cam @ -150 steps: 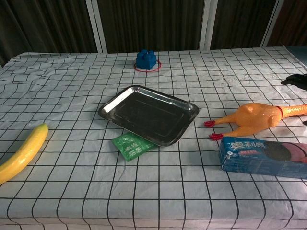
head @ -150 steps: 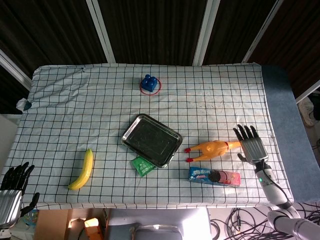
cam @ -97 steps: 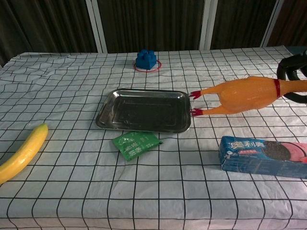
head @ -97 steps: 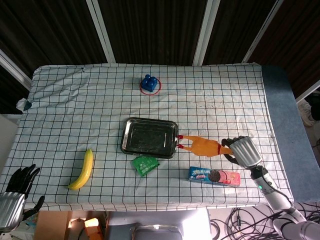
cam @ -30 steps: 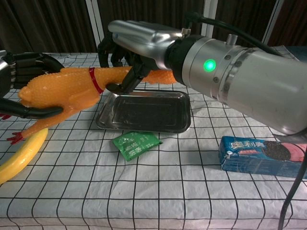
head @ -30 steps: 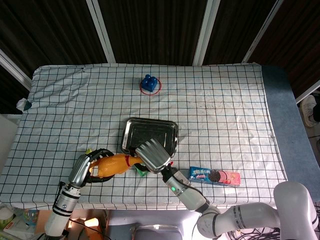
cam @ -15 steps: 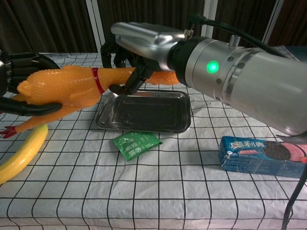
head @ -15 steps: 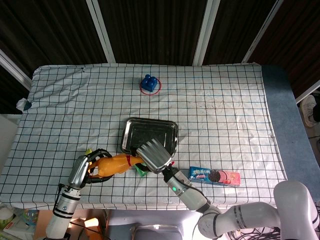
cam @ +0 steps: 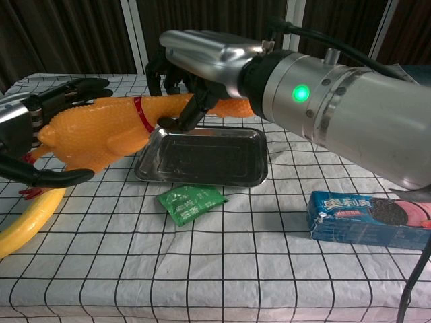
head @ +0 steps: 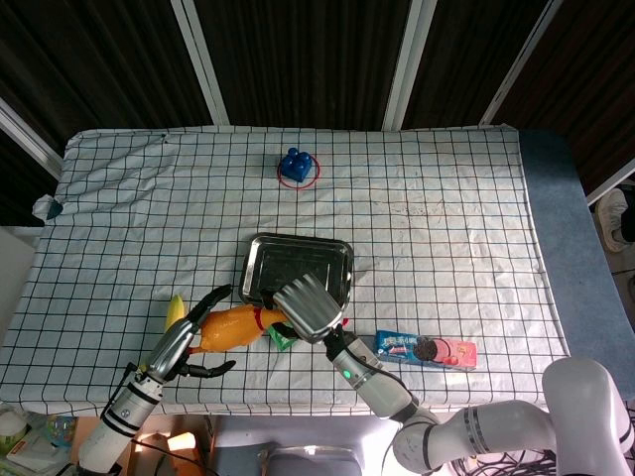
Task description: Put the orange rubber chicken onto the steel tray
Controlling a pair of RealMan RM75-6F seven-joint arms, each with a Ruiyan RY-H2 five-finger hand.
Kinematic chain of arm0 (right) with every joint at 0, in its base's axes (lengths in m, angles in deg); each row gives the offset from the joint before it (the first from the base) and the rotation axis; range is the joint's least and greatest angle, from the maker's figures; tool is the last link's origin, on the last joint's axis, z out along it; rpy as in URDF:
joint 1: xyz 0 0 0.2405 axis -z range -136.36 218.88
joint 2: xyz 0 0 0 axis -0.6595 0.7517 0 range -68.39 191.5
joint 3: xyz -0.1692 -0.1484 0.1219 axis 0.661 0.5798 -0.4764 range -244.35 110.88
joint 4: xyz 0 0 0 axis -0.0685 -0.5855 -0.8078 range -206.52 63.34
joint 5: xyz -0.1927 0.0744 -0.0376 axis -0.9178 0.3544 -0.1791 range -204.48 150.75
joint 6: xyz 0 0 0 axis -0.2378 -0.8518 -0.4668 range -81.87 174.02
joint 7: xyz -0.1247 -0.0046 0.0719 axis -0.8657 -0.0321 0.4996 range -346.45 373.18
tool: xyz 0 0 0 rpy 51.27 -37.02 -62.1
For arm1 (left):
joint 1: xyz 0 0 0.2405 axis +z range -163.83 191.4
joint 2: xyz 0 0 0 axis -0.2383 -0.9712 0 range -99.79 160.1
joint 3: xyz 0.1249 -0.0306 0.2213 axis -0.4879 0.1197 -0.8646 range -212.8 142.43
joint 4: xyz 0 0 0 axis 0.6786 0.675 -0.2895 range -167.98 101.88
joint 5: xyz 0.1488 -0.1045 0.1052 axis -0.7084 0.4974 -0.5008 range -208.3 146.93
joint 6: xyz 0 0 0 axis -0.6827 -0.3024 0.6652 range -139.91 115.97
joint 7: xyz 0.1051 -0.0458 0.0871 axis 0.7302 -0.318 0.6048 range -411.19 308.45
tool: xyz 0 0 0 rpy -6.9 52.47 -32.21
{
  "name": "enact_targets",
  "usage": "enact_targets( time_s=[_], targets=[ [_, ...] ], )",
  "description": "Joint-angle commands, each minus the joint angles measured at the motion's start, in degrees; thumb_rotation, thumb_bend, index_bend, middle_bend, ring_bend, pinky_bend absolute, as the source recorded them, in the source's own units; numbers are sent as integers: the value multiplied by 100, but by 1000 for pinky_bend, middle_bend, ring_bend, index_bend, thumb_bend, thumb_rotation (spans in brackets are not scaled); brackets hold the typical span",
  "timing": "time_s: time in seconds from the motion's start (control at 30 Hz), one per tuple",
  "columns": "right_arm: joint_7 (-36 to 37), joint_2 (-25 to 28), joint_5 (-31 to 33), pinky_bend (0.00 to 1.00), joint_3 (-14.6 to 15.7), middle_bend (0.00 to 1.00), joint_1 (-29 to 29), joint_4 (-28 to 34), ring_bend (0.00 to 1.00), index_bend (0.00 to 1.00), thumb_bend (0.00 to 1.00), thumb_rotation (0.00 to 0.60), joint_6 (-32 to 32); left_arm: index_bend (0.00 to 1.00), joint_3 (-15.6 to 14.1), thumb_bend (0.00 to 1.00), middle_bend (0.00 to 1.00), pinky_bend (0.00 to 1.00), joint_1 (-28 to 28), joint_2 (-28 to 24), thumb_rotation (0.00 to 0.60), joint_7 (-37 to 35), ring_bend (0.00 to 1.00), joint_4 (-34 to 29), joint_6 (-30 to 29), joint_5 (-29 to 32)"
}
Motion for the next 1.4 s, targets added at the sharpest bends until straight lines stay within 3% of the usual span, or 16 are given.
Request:
enact_targets(
  time_s=[0.03,0.17,0.23,0.3,0.33,0.43,0.5,0.6,0.9,1.0,1.07,1.17,1.2,1.23,1.3,1.4],
  targets=[
    [25,-3,12,797,6,756,-2,-13,766,994,526,600,5,0,-56,192,0,64,-101,-98,600,-93,0,-9,119,-31],
    [54,-21,-11,797,17,757,-11,-27,766,994,525,600,-4,1,0,189,12,170,-85,-23,600,94,7,-17,114,132],
    [56,-26,-17,798,20,756,-15,-26,766,994,525,600,-13,115,115,217,169,382,-7,88,600,168,140,-66,-22,332],
    [60,-30,-12,798,18,756,-17,-25,766,994,525,600,-23,396,180,300,460,666,47,149,600,150,421,-160,-54,532],
    [57,-30,-8,798,20,756,-18,-26,766,994,526,600,-26,511,218,378,577,780,57,169,600,199,537,-190,-58,610],
    [51,-26,-2,798,29,756,-21,-28,766,994,526,600,-31,693,311,661,802,967,113,263,600,402,734,-234,-143,781],
    [47,-14,6,798,34,756,-23,-24,766,994,525,600,-29,743,369,754,886,1000,170,355,600,598,810,-225,-258,859],
    [60,0,14,797,25,756,-25,-9,766,994,526,600,-32,777,444,797,948,1000,249,534,600,942,869,-168,-485,877],
    [100,41,14,798,25,756,-26,19,766,994,525,600,-39,798,405,785,990,1000,221,582,600,1155,919,-161,-423,750],
    [105,65,2,798,34,756,-18,29,766,994,525,600,-53,764,355,694,930,984,167,454,600,907,844,-101,-364,561],
    [120,87,1,798,33,756,-9,28,766,994,525,600,-61,599,247,569,755,854,107,371,600,879,662,36,-311,318],
    [153,119,14,798,27,756,4,22,766,994,525,600,-62,128,45,404,251,354,-38,154,600,449,202,77,2,134],
    [164,136,14,798,30,756,10,16,766,994,526,600,-60,31,2,361,105,196,-103,43,600,199,77,39,149,145],
    [175,154,15,798,35,756,18,14,766,994,525,600,-58,1,5,329,34,110,-132,-5,600,-6,19,36,182,149],
    [218,207,4,798,55,756,42,25,766,994,526,600,-47,0,58,278,0,15,-118,-2,600,-213,0,150,52,133],
    [311,319,-55,798,101,756,103,29,766,994,526,600,-43,0,128,241,0,0,-44,62,600,-140,0,376,-236,72]
  ],
)
